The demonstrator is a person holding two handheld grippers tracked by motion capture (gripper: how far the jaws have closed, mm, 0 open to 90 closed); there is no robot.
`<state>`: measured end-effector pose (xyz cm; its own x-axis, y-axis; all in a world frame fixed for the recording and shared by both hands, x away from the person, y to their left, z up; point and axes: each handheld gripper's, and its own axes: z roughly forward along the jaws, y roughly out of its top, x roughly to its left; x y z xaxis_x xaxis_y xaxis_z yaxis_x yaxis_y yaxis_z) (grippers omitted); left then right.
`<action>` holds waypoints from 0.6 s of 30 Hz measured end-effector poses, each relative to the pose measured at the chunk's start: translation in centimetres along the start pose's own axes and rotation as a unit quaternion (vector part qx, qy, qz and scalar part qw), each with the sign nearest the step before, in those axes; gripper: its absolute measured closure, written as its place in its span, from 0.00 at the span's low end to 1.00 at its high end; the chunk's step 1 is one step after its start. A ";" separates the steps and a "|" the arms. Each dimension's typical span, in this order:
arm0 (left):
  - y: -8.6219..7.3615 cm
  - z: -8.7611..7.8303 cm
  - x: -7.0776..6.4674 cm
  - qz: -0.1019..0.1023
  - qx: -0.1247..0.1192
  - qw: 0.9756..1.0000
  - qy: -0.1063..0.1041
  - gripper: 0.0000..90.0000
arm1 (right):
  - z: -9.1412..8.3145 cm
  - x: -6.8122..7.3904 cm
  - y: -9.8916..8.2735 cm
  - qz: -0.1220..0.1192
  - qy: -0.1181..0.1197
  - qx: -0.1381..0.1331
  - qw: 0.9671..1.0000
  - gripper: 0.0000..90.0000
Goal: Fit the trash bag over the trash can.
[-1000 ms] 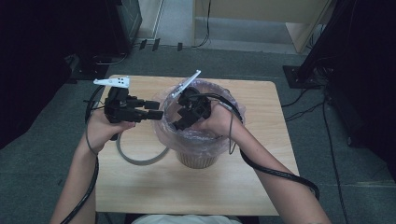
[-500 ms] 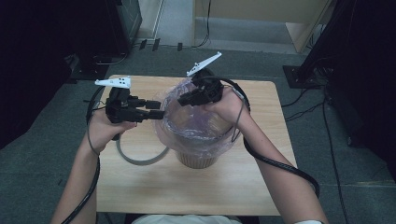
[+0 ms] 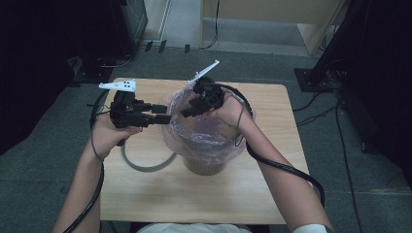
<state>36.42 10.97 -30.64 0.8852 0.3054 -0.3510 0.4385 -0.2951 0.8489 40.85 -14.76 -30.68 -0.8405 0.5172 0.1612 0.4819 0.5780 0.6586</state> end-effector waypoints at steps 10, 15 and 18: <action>0.0 -0.2 -0.1 0.000 -0.001 1.000 0.007 0.50 | -2.8 3.6 -0.3 -0.023 0.026 -0.043 0.998 0.65; 0.1 -0.2 -0.2 0.002 -0.002 1.000 0.009 0.49 | -1.6 4.2 -1.3 -0.001 0.052 -0.021 0.998 0.59; 0.1 -0.3 -0.2 0.004 -0.005 1.000 0.013 0.48 | -0.7 4.6 -1.5 -0.011 0.050 0.004 0.999 0.57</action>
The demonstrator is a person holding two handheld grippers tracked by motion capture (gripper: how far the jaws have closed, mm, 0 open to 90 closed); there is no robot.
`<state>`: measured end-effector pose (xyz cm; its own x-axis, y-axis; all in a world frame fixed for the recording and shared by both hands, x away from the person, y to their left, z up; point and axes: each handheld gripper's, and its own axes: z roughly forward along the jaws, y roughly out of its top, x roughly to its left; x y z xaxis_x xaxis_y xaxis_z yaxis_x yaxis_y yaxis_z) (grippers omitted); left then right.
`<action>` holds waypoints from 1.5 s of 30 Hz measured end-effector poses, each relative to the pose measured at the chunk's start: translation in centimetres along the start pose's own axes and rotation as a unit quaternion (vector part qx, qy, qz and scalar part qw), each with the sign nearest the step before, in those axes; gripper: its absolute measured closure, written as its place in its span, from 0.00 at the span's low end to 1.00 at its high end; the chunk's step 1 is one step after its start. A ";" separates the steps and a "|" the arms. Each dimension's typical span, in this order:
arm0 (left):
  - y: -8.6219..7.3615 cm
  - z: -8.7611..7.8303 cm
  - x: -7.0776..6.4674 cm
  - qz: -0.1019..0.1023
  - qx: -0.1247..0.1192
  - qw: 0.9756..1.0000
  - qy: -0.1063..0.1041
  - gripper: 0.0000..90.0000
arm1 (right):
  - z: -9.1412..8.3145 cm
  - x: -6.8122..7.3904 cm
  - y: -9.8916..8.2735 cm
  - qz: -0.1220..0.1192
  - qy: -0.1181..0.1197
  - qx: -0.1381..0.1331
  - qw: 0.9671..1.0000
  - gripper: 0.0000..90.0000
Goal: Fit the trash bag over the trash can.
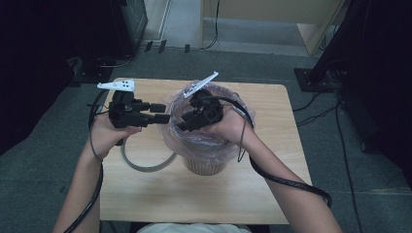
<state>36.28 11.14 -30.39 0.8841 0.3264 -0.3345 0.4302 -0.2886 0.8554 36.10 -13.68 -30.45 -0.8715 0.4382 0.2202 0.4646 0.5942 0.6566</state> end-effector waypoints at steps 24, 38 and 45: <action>0.0 0.0 0.1 0.007 0.002 1.000 0.013 0.47 | -0.8 -6.1 0.7 0.032 -0.046 -0.019 0.998 0.29; -0.1 0.1 0.2 0.002 0.001 1.000 0.012 0.47 | -4.5 -5.1 1.1 0.026 -0.023 -0.045 0.998 0.29; 0.1 0.0 -0.1 0.004 0.005 1.000 0.014 0.46 | -7.1 -4.4 0.7 -0.007 -0.009 -0.045 0.999 0.30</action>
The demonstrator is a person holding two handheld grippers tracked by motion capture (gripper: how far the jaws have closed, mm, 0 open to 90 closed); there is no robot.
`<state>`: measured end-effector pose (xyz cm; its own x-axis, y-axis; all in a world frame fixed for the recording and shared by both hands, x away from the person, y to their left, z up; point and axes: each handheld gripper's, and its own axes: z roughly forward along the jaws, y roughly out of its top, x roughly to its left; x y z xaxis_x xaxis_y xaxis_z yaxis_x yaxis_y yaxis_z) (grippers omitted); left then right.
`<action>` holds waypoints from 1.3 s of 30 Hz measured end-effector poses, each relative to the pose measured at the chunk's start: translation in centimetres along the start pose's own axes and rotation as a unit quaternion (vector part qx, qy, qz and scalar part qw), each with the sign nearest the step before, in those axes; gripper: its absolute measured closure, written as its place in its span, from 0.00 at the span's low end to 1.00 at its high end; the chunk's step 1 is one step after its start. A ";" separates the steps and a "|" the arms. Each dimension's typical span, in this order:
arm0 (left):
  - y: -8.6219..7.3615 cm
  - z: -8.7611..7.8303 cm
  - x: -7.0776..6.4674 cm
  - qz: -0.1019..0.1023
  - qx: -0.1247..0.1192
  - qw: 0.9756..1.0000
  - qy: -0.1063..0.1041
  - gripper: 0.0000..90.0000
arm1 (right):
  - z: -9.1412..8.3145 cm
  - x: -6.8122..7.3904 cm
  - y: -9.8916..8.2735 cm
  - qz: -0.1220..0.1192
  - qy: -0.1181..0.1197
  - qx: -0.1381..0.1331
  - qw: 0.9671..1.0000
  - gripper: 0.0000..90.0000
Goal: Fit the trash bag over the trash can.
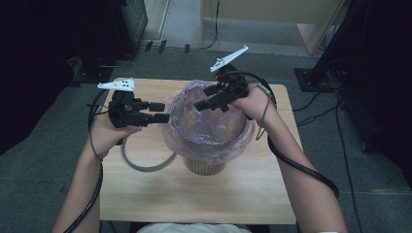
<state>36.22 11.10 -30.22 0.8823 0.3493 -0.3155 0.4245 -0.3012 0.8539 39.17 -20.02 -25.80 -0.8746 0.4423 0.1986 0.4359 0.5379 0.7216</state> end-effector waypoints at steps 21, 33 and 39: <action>-0.1 -0.1 0.0 -0.002 0.006 1.000 -0.004 0.45 | -3.5 -0.6 -4.2 0.003 -0.020 -0.014 1.000 0.31; -0.2 -0.4 0.3 -0.008 0.009 1.000 0.000 0.44 | -5.9 -0.7 -6.3 0.014 -0.032 -0.023 0.999 0.31; -0.2 -0.4 0.3 -0.008 0.010 1.000 0.000 0.44 | -6.3 -0.7 -7.0 0.013 -0.032 -0.017 0.999 0.31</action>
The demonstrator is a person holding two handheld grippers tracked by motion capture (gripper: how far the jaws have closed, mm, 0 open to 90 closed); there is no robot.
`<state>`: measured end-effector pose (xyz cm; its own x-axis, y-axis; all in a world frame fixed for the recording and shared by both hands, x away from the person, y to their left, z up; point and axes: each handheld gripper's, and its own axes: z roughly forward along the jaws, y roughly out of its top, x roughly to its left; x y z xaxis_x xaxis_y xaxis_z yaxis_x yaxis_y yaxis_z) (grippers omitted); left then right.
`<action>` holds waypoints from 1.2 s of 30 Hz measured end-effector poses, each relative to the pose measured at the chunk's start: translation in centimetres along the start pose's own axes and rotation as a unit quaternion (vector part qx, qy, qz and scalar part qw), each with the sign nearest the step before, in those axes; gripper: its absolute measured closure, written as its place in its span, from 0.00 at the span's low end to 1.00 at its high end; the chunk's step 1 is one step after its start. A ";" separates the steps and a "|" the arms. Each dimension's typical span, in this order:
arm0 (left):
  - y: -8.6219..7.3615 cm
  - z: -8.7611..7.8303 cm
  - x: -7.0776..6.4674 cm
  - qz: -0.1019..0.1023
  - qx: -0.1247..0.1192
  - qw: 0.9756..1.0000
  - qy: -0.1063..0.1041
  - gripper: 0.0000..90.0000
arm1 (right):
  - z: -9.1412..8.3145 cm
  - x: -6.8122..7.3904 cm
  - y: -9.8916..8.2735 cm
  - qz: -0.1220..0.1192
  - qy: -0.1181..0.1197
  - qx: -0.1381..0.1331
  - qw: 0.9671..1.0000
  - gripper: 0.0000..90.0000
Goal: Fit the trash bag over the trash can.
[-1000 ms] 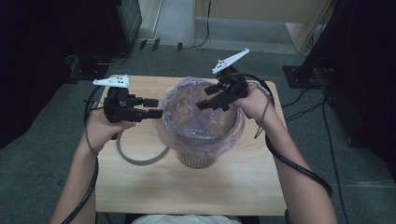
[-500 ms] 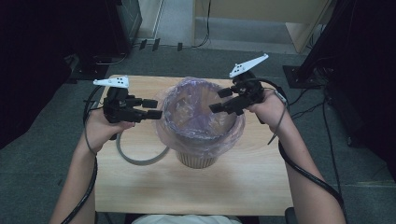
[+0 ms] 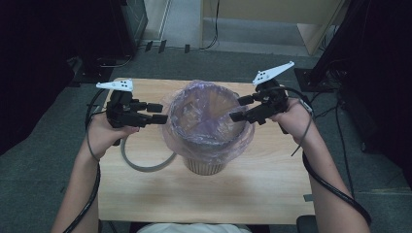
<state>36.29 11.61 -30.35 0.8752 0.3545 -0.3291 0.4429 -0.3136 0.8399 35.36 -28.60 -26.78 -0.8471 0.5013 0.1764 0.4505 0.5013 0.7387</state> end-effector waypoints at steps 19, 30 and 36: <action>-0.1 0.1 0.1 0.002 0.004 1.000 0.000 0.45 | -2.2 0.2 -2.1 -0.002 -0.014 -0.001 1.000 0.31; -0.3 0.2 0.2 0.005 0.004 1.000 -0.002 0.46 | -2.7 0.3 -4.1 -0.005 -0.013 -0.001 1.000 0.31; -0.4 0.3 0.3 0.004 0.003 1.000 -0.001 0.46 | -2.2 0.1 -5.2 -0.004 -0.013 0.001 1.000 0.31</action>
<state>36.47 11.61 -30.90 0.8790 0.3498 -0.3242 0.4376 -0.3212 0.8399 32.32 -32.70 -29.15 -0.8435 0.5147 0.1536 0.4439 0.5069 0.7389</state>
